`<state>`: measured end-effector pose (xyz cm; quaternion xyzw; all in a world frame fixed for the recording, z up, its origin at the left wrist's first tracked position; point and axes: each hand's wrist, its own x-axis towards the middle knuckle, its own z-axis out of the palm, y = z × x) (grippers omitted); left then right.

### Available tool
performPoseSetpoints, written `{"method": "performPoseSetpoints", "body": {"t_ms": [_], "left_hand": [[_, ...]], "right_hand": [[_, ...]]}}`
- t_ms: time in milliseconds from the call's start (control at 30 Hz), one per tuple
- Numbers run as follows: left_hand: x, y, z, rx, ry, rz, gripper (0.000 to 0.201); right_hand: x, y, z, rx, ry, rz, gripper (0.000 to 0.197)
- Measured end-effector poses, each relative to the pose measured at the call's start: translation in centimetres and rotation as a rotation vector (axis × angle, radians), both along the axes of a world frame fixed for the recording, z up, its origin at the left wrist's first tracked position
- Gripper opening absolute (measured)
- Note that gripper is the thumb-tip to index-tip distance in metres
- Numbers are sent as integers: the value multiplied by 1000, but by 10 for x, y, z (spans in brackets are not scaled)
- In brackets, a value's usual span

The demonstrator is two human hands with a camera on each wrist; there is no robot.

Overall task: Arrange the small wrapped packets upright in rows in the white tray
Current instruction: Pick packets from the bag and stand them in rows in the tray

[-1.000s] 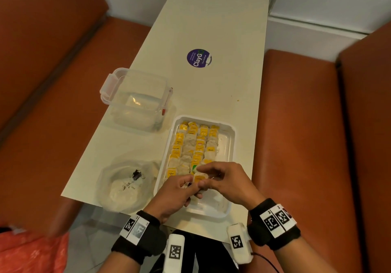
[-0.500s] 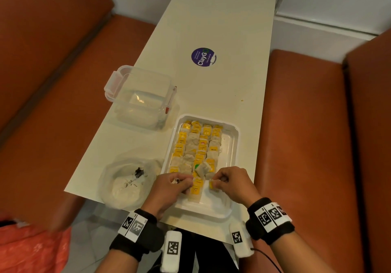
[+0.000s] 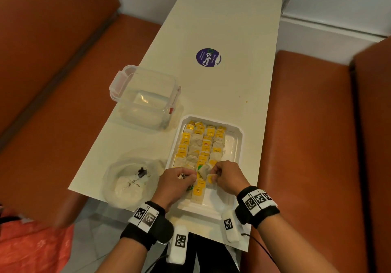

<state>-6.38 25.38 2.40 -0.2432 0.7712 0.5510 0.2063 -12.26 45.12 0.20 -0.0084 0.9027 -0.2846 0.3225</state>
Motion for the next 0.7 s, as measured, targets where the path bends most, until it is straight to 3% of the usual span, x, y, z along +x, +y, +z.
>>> {"method": "performPoseSetpoints", "body": {"t_ms": [167,333,433,533,700], "left_hand": [[-17,10,-8,-257,64,-171,13],[-37,30,-21,-422,43,-323,18],[-43,37,-26,-475,38,-328,31],[-44,40,-28,-505,35,-309,25],[-45,34,-21,-385,54,-197,21]], "right_hand": [[0,-2,-2,-26,29,-94,7],[1,-5,-4,1,5,-162,14],[1,-7,-5,8,7,-187,13],[1,-8,-6,9,8,-210,14],[2,-9,-6,19,22,-206,13]]}}
